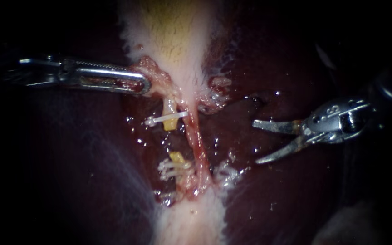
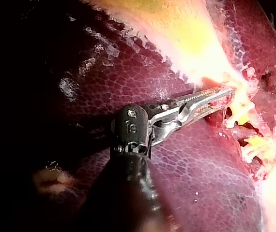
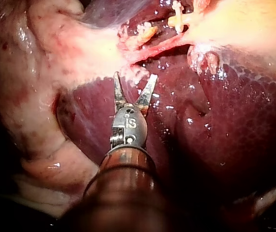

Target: Go back from the cut left tube

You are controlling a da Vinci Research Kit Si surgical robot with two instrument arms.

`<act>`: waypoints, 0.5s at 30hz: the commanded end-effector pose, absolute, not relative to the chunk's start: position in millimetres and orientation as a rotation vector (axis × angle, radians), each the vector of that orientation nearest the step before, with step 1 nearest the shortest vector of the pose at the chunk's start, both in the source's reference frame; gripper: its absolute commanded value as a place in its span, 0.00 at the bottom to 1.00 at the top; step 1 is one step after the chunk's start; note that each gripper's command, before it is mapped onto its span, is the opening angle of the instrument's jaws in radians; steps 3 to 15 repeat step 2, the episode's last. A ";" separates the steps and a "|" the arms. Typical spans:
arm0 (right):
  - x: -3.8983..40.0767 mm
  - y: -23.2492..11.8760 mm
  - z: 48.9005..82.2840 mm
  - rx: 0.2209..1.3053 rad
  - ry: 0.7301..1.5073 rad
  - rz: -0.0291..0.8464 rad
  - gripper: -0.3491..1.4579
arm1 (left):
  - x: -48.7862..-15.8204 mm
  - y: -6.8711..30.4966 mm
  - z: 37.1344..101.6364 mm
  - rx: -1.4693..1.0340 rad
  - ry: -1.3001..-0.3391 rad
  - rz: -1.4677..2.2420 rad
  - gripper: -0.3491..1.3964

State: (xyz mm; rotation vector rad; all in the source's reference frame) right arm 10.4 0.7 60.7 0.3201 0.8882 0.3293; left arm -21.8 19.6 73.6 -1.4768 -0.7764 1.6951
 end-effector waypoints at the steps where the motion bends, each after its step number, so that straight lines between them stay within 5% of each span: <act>1: 10.3 0.7 60.7 0.323 0.889 0.328 0.99 | -21.7 19.6 73.6 -1.477 -0.777 1.696 0.00; 15: 10.3 0.7 60.7 0.323 0.889 0.328 0.99 | -21.7 19.6 73.6 -1.477 -0.777 1.696 0.00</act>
